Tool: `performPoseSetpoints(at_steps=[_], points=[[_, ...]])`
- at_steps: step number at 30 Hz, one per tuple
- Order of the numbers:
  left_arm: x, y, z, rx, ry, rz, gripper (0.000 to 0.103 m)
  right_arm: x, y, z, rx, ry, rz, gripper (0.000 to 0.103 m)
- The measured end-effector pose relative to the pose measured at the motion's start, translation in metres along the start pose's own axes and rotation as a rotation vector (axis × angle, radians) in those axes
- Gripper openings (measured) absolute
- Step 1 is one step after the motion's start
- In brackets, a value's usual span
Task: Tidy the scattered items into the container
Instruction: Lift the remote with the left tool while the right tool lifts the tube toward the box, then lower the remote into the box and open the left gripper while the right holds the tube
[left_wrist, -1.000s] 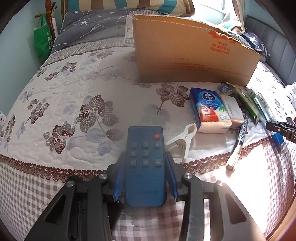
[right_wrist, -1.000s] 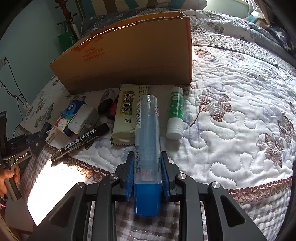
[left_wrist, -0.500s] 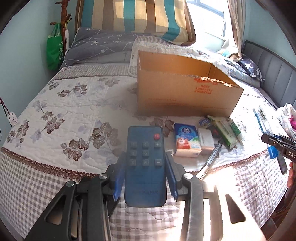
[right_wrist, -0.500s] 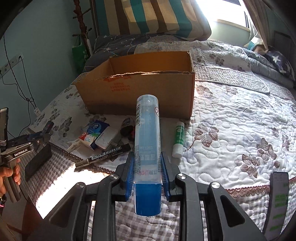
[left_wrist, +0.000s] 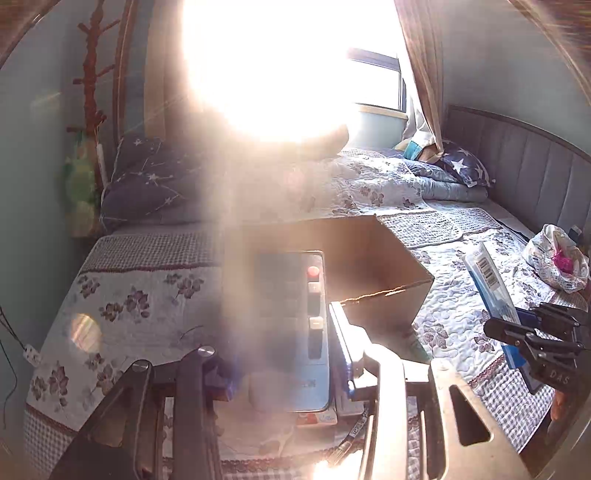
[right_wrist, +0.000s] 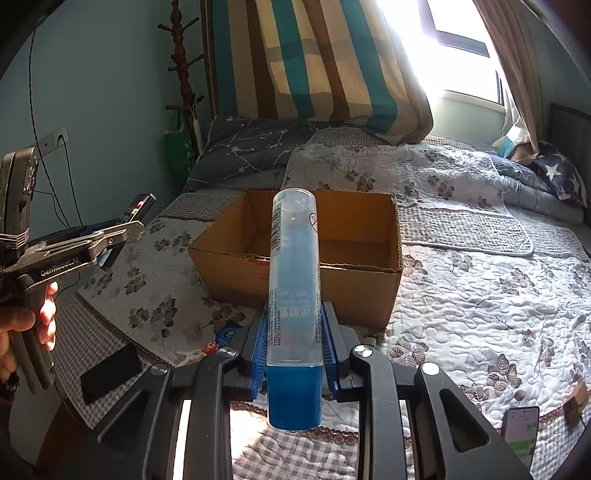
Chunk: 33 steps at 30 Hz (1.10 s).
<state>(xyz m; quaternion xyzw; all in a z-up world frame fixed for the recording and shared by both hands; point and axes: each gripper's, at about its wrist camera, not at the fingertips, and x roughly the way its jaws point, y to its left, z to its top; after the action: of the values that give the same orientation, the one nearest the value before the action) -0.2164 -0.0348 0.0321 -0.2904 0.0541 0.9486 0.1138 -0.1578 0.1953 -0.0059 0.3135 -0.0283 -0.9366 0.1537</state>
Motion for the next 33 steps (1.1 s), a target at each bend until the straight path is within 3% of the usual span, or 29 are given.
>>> performPoseSetpoints(at_steps=[8, 17, 24, 33], points=[[0.059, -0.016, 0.046, 0.099, 0.048, 0.017, 0.103, -0.001, -0.005, 0.009, 0.030, -0.009, -0.004, 0.026], [0.164, -0.021, 0.080, 0.118, 0.177, 0.049, 0.103, 0.008, -0.020, 0.012, 0.063, 0.001, -0.004, 0.026], [0.253, -0.027, 0.066, 0.070, 0.351, 0.031, 0.103, 0.019, -0.032, 0.011, 0.082, 0.015, -0.013, 0.026], [0.319, -0.029, 0.041, 0.054, 0.521, 0.045, 0.103, 0.035, -0.043, 0.012, 0.088, 0.032, -0.018, 0.026]])
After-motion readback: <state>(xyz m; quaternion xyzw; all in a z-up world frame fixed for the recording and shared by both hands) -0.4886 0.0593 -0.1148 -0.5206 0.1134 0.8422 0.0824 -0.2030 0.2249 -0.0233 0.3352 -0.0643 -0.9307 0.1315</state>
